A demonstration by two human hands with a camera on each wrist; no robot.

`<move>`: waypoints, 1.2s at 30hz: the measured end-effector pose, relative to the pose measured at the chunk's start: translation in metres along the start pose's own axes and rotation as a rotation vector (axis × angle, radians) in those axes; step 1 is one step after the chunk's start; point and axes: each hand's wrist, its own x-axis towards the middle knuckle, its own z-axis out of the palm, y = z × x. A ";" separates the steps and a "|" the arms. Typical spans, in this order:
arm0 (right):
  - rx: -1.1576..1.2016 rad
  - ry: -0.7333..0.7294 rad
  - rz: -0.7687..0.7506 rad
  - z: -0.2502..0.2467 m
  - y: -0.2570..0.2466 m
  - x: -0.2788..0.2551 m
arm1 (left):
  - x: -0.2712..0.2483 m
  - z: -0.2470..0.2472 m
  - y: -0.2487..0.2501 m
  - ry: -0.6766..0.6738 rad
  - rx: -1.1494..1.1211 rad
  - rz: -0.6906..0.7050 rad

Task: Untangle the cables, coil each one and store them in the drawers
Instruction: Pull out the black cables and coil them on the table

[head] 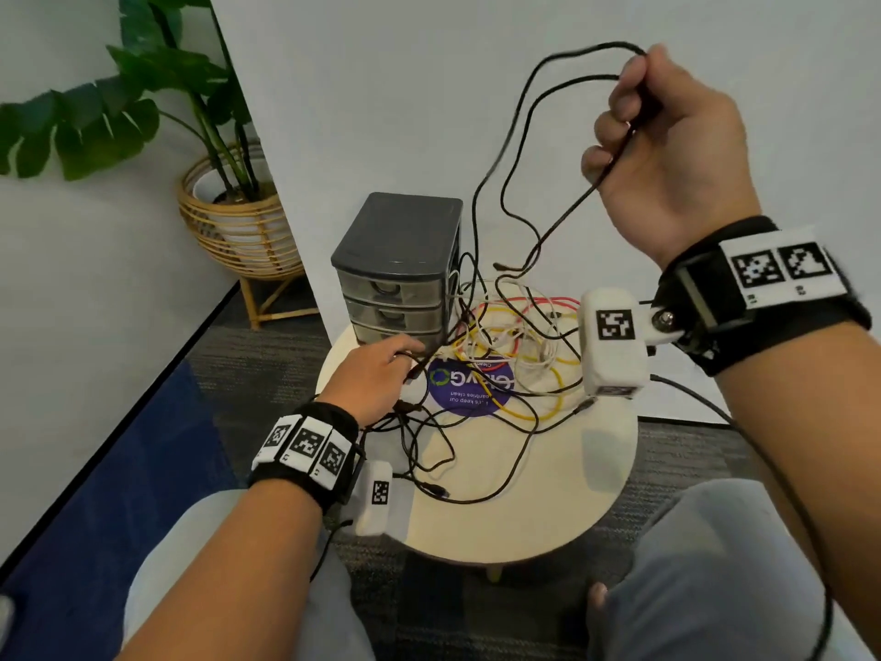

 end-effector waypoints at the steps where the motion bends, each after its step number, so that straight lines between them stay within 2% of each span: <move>1: -0.017 -0.007 -0.009 0.002 0.000 0.002 | 0.000 0.000 0.000 -0.009 0.012 0.012; 5: -0.102 -0.024 -0.041 0.012 -0.006 0.007 | -0.002 0.002 -0.002 -0.046 0.059 0.021; 10: -0.207 -0.037 0.003 0.004 -0.005 0.015 | -0.004 0.001 -0.003 -0.010 0.050 0.026; 12: -0.285 -0.025 0.091 -0.008 0.011 0.014 | -0.005 0.002 -0.003 -0.011 0.049 0.035; 16: -0.408 0.006 0.382 -0.048 0.063 0.003 | -0.006 0.002 -0.002 -0.011 0.057 0.035; 19: -0.494 0.117 0.611 -0.069 0.097 -0.010 | -0.007 0.000 -0.002 -0.014 0.049 0.019; 21: -0.608 0.178 0.704 -0.077 0.118 -0.014 | -0.006 -0.001 -0.002 -0.017 0.043 0.014; 24: -0.865 0.101 0.677 -0.076 0.137 -0.014 | -0.003 0.000 -0.001 -0.028 0.067 0.016; 28: -1.088 -0.024 0.624 -0.059 0.142 -0.016 | 0.000 0.000 0.000 -0.049 0.099 0.019; 33: -1.621 -0.257 0.583 -0.065 0.159 -0.020 | 0.000 0.001 0.000 -0.066 0.130 0.029; 36: -1.750 -0.345 0.556 -0.060 0.151 -0.021 | -0.001 0.000 0.000 -0.060 0.127 0.032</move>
